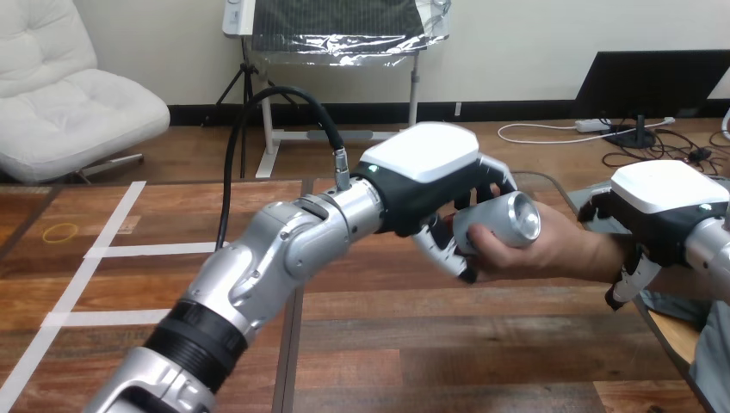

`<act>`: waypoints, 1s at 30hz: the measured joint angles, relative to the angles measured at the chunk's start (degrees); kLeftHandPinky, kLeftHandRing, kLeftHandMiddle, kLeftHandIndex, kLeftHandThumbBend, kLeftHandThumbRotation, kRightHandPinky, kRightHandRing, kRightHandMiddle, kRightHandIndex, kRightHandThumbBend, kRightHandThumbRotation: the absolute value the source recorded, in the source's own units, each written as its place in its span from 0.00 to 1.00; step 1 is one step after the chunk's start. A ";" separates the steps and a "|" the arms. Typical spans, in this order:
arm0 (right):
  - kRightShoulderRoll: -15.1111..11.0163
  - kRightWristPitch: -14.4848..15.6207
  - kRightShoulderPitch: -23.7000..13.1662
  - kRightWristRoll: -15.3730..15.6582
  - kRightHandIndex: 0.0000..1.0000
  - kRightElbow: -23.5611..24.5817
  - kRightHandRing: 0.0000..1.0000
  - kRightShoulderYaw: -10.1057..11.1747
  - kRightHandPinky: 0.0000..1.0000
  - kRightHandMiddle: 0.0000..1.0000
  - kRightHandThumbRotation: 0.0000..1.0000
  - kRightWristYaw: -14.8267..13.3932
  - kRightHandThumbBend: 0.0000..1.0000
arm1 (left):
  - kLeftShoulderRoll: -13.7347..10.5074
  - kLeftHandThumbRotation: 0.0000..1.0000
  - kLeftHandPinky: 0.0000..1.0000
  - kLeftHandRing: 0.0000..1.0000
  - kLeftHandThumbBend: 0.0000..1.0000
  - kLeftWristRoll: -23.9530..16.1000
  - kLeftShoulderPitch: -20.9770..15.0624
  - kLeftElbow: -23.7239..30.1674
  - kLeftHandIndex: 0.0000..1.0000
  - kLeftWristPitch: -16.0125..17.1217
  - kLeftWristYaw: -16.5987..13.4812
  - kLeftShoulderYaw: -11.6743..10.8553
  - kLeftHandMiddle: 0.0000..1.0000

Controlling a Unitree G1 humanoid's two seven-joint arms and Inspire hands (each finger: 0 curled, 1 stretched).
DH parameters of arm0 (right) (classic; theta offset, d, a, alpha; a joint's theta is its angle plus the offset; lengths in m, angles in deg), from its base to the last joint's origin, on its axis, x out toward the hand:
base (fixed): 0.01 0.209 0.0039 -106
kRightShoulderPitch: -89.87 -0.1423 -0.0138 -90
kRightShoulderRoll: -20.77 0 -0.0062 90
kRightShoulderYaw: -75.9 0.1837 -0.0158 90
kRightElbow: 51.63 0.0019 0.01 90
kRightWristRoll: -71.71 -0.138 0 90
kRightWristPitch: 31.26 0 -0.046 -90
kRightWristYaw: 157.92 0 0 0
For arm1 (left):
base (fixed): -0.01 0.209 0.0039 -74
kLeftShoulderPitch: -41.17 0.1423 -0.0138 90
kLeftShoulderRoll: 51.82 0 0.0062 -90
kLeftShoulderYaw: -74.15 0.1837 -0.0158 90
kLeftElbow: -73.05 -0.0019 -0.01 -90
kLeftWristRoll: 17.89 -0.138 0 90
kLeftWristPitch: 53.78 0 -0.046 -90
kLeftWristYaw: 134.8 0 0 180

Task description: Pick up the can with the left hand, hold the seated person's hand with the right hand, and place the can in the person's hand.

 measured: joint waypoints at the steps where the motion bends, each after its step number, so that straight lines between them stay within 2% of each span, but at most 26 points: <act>1: 0.00 0.00 0.00 -0.11 0.83 0.00 0.79 0.04 0.68 0.84 0.00 0.00 0.83 | -0.35 0.15 0.74 0.80 0.76 0.02 0.02 0.20 0.82 0.00 0.52 0.03 0.82; 12: -0.13 -0.23 0.28 -1.58 0.84 0.47 0.84 1.43 0.74 0.86 0.00 0.03 0.85 | -2.81 0.15 0.76 0.81 0.77 0.59 1.50 3.14 0.84 0.09 3.71 0.28 0.84; 21: -1.03 -0.16 1.96 -3.33 0.85 2.83 0.87 3.34 0.78 0.89 0.00 0.55 0.85 | -5.29 0.15 0.74 0.79 0.79 0.73 3.88 5.83 0.84 0.84 3.78 0.10 0.84; 30: -2.11 0.53 4.03 -5.14 0.85 6.35 0.88 5.67 0.80 0.89 0.00 1.70 0.86 | -8.86 0.19 0.75 0.82 0.78 0.88 6.45 8.18 0.86 1.68 3.64 -0.80 0.87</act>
